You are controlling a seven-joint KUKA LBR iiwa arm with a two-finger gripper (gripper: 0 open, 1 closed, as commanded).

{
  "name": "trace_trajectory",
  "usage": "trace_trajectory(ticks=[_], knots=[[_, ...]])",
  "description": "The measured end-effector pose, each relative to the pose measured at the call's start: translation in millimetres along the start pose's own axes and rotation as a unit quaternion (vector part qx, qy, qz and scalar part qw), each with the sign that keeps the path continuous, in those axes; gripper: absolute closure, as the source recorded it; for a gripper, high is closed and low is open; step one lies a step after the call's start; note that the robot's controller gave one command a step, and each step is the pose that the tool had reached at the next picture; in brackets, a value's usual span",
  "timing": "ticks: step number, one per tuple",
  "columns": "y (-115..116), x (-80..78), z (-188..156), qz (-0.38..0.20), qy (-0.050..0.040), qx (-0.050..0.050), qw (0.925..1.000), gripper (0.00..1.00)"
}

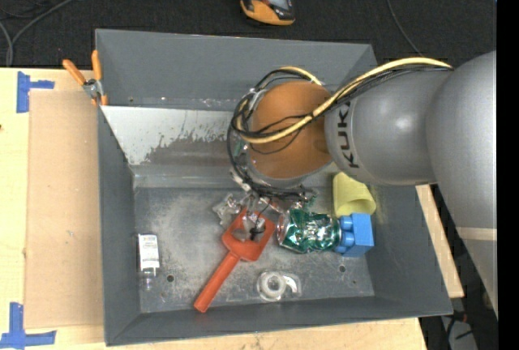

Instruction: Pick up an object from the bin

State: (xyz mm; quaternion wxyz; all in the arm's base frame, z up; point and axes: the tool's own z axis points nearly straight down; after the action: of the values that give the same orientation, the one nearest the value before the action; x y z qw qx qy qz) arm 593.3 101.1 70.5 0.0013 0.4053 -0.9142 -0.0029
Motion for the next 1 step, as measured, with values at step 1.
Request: trace_trajectory(ticks=[1], knots=[[0.6,0.2,-12.2,0.001,0.0003,-0.001,1.0000,1.00]])
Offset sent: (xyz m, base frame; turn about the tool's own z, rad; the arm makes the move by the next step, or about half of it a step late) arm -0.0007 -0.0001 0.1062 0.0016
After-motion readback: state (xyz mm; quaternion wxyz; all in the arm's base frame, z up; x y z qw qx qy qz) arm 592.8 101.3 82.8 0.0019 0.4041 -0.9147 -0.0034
